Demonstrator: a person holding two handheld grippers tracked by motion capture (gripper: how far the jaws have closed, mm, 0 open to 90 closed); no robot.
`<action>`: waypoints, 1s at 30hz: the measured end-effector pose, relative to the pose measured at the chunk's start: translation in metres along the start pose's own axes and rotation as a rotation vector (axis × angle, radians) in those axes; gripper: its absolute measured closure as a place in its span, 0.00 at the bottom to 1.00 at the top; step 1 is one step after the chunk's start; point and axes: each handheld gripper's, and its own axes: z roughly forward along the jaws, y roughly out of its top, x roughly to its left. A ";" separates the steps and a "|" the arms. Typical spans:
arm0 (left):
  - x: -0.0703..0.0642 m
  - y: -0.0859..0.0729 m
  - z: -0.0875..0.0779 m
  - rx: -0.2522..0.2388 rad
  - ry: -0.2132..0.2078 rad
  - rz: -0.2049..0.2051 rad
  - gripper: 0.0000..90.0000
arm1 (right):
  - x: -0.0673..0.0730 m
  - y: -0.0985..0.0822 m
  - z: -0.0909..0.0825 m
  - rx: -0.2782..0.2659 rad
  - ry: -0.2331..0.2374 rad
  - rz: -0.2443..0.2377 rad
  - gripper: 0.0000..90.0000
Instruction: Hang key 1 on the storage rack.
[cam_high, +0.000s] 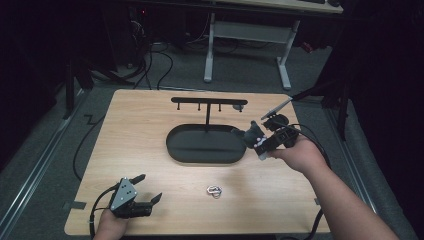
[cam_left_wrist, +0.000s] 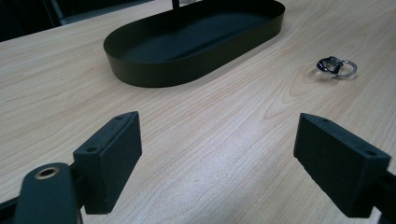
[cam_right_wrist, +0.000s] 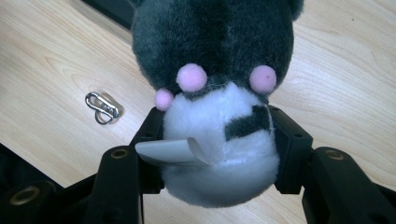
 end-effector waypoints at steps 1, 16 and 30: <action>0.000 0.000 0.000 -0.002 0.000 0.000 0.18 | 0.000 0.003 -0.001 0.001 -0.001 -0.002 0.54; 0.000 0.000 0.000 -0.001 -0.004 -0.001 0.18 | -0.001 0.031 -0.022 -0.028 -0.015 0.018 0.54; 0.000 0.000 0.000 0.002 -0.011 0.001 0.18 | -0.003 0.054 -0.030 -0.085 -0.053 0.057 0.54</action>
